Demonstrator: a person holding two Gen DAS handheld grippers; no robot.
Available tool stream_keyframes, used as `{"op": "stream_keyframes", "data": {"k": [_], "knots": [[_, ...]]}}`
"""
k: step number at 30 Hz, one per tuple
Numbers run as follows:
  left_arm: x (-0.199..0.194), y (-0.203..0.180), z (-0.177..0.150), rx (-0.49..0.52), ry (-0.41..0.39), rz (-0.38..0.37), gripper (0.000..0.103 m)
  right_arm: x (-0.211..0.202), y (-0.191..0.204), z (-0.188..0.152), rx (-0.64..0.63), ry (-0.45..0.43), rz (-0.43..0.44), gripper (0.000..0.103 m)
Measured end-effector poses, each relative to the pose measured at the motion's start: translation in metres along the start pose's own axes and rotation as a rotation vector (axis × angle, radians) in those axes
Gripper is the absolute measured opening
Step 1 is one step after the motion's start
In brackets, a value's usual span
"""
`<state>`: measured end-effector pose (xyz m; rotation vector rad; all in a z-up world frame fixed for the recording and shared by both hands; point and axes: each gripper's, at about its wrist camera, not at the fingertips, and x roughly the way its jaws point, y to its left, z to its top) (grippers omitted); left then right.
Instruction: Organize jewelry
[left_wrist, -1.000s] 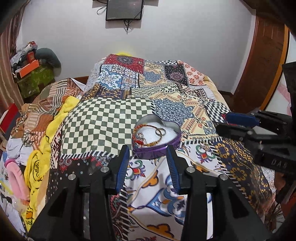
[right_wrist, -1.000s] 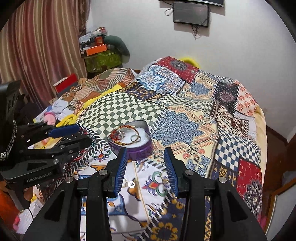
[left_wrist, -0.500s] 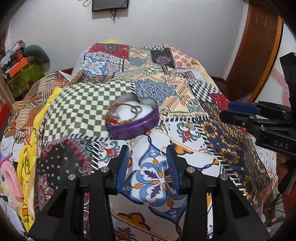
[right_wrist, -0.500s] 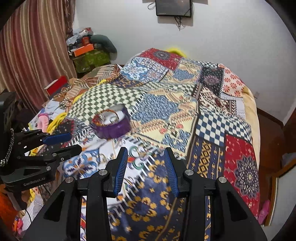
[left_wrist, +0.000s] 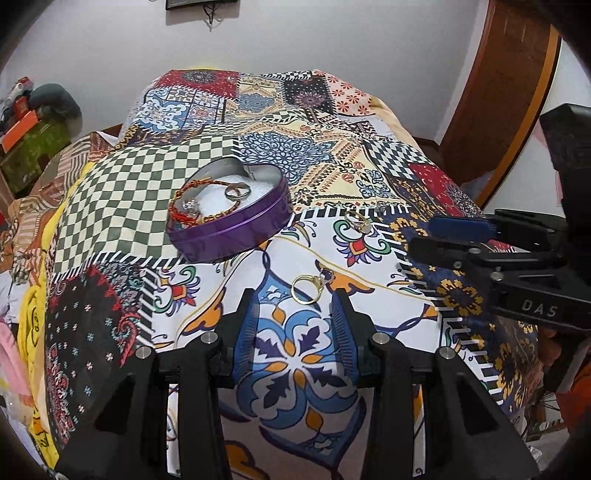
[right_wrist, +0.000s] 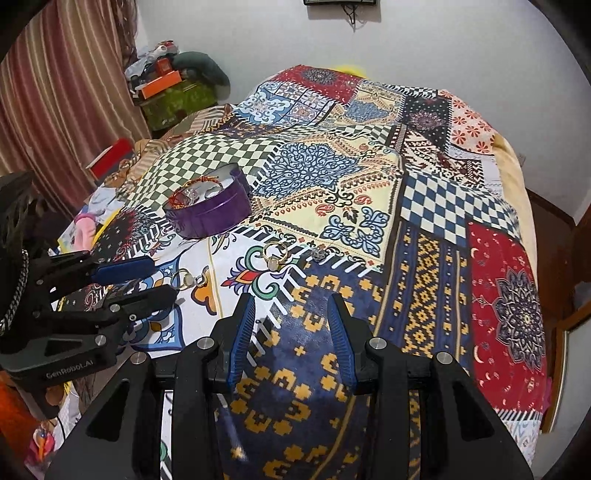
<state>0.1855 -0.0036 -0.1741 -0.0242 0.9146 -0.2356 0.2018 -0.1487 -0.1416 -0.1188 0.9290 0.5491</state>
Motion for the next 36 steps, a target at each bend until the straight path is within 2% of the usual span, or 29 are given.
{"op": "stream_keyframes", "data": {"k": [6, 11, 15, 28, 30, 35, 36], "knots": [[0.008, -0.001, 0.003, 0.004, -0.004, -0.035, 0.040, 0.007, -0.005, 0.004, -0.009, -0.007, -0.014, 0.037], [0.012, -0.004, 0.002, 0.041, -0.007, -0.036, 0.029, 0.012, -0.016, 0.007, 0.006, -0.007, -0.016, 0.037], [0.015, -0.001, 0.003, 0.026, -0.012, -0.043, 0.022, 0.016, -0.021, 0.010, 0.012, -0.001, -0.018, 0.037], [0.017, 0.001, 0.002, 0.018, -0.047, -0.046, 0.020, 0.037, -0.022, 0.026, 0.004, 0.003, -0.017, 0.036], [0.016, 0.001, 0.002, 0.019, -0.051, -0.045, 0.020, 0.039, -0.021, 0.027, 0.000, 0.002, -0.020, 0.025], [0.014, 0.001, 0.001, 0.010, -0.056, -0.046, 0.020, 0.039, -0.021, 0.025, -0.008, 0.007, -0.007, 0.010], [0.013, 0.001, 0.001, 0.008, -0.057, -0.045, 0.020, 0.040, -0.021, 0.025, -0.008, 0.006, -0.006, 0.010]]}}
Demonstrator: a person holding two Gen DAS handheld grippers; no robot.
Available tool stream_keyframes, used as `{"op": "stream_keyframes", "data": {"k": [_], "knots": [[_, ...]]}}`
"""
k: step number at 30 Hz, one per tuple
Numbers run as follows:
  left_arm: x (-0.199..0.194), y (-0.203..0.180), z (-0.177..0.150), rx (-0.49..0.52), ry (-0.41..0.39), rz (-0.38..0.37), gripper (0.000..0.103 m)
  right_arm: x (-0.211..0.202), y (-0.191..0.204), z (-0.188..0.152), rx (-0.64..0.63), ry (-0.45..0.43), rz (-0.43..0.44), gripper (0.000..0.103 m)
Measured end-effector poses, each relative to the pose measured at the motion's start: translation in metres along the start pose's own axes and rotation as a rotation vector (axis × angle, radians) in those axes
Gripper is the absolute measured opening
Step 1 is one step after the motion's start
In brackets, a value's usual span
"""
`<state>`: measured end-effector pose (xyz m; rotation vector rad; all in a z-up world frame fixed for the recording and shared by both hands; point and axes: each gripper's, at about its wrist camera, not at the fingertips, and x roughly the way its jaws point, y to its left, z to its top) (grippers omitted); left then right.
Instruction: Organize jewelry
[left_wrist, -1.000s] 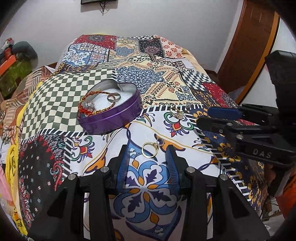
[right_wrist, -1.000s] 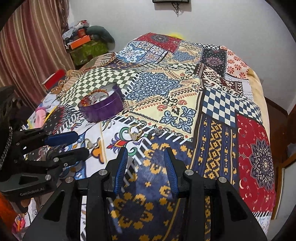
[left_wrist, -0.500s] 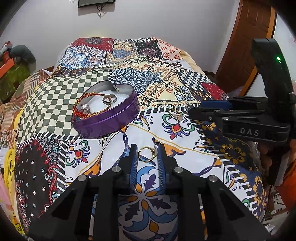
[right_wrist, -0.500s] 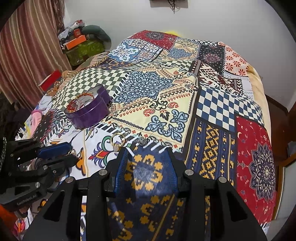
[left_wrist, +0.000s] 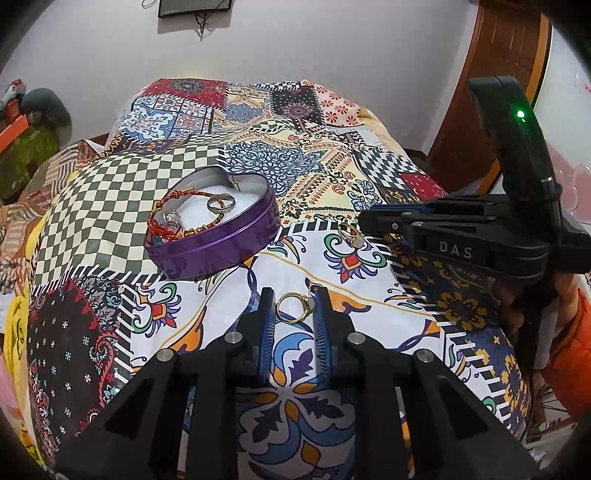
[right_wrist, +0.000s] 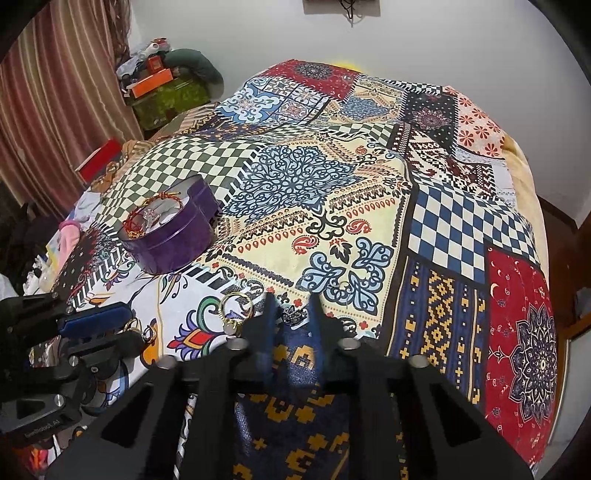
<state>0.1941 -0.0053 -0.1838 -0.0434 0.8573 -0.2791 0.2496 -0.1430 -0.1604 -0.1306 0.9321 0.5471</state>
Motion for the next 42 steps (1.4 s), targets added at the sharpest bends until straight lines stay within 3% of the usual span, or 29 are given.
{"op": "stream_keyframes", "data": {"k": [13, 29, 42], "knots": [[-0.022, 0.005, 0.001, -0.021, -0.025, 0.029, 0.020, -0.027, 0.009, 0.000, -0.005, -0.044, 0.008, 0.010], [-0.059, 0.013, 0.015, -0.037, -0.107, 0.059, 0.020, -0.074, 0.032, 0.015, -0.040, -0.165, 0.004, 0.010], [-0.073, 0.031, 0.034, -0.046, -0.170, 0.096, 0.020, -0.084, 0.057, 0.034, -0.075, -0.230, 0.046, 0.010]]}}
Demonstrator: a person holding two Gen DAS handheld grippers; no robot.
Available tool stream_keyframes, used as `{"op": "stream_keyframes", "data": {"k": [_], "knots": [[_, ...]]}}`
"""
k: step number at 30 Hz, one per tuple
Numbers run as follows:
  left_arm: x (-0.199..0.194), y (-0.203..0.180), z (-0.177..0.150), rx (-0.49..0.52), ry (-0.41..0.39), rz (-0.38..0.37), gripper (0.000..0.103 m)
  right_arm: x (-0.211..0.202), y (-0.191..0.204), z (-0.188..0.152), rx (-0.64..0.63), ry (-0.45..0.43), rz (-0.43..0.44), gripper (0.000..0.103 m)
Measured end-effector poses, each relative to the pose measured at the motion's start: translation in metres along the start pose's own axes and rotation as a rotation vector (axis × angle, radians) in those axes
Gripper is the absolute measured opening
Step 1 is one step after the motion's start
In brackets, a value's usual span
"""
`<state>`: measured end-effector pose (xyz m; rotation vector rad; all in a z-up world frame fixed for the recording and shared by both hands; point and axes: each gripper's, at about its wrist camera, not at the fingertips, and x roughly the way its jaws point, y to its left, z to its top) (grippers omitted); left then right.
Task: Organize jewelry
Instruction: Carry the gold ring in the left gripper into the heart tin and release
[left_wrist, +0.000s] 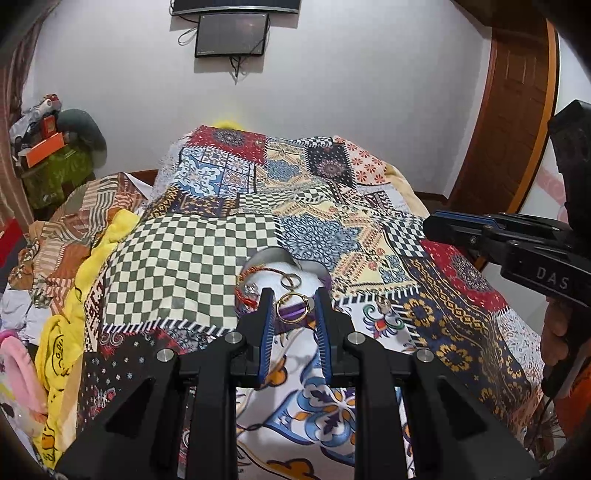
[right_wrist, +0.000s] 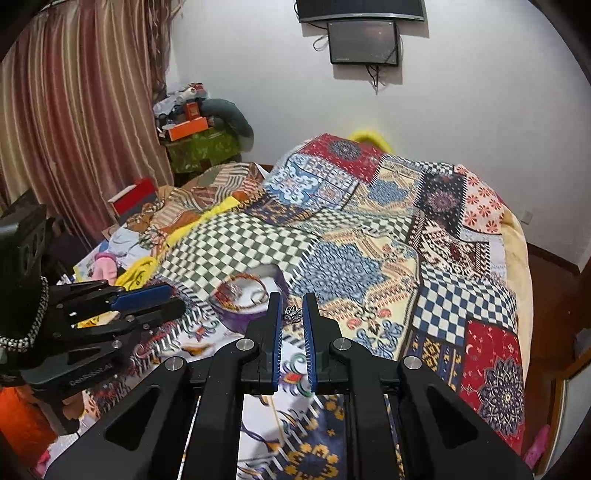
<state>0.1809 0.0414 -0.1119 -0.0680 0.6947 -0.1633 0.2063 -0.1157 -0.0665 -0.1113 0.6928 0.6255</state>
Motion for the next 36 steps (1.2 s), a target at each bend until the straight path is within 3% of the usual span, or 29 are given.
{"op": "stream_keyframes", "data": {"k": [16, 36], "knots": [[0.029, 0.024, 0.011, -0.026, -0.005, 0.036, 0.020, 0.034, 0.024, 0.021, -0.040, 0.001, 0.043, 0.010], [0.076, 0.035, 0.008, -0.034, 0.078, 0.010, 0.020, 0.093, 0.028, 0.018, -0.044, 0.145, 0.063, 0.010]]}}
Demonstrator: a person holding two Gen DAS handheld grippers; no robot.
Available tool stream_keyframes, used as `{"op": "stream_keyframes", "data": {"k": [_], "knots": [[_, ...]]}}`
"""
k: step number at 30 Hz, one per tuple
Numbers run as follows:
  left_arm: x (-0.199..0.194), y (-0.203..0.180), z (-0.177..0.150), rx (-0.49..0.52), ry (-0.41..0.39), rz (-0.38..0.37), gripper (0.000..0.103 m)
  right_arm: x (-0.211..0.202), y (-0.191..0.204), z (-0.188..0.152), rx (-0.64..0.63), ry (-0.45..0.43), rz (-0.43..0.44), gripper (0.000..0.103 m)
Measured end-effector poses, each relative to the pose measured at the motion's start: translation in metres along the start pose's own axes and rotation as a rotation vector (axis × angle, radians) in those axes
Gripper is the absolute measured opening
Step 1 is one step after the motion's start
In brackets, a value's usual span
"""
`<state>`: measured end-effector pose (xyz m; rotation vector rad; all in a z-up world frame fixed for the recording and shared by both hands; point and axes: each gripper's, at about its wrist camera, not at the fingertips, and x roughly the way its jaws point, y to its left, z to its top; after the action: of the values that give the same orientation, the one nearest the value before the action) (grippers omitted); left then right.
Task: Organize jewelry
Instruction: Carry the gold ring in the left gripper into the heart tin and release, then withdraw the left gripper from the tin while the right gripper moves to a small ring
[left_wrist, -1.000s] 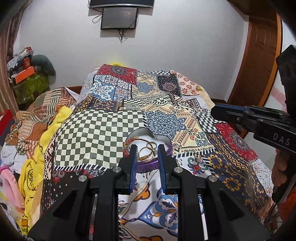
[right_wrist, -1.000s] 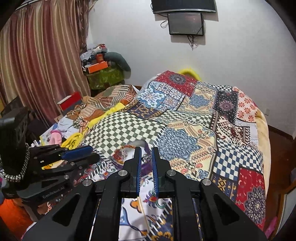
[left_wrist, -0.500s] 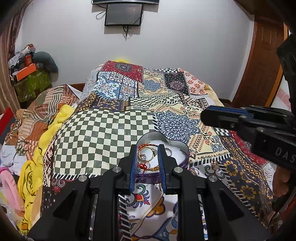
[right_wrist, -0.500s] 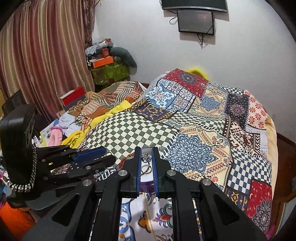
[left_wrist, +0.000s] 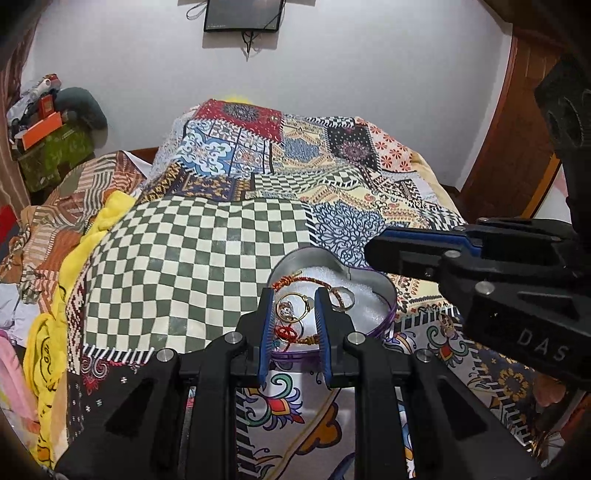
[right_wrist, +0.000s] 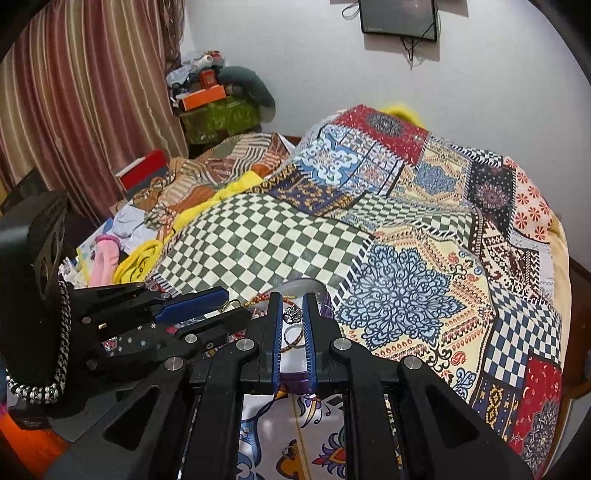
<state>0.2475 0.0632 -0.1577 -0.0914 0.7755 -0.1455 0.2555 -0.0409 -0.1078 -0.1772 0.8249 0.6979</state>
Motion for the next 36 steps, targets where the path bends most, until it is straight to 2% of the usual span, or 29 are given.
{"op": "stream_keyframes", "data": {"k": [12, 27, 31, 33, 36], "knots": [[0.009, -0.003, -0.003, 0.009, 0.027, 0.000, 0.020, 0.015, -0.007, -0.010, -0.006, 0.074, 0.005, 0.010], [0.002, -0.008, -0.002, 0.029, 0.034, 0.009, 0.021, 0.011, 0.002, -0.013, -0.068, 0.087, -0.027, 0.010], [0.000, -0.006, -0.002, 0.012, 0.044, 0.012, 0.021, 0.003, 0.005, -0.013, -0.076, 0.071, -0.065, 0.019], [-0.001, -0.005, -0.002, 0.002, 0.047, 0.015, 0.021, -0.005, 0.006, -0.012, -0.077, 0.049, -0.072, 0.028], [-0.005, -0.005, -0.002, -0.007, 0.044, 0.013, 0.021, -0.017, 0.007, -0.012, -0.075, 0.019, -0.085, 0.031]]}}
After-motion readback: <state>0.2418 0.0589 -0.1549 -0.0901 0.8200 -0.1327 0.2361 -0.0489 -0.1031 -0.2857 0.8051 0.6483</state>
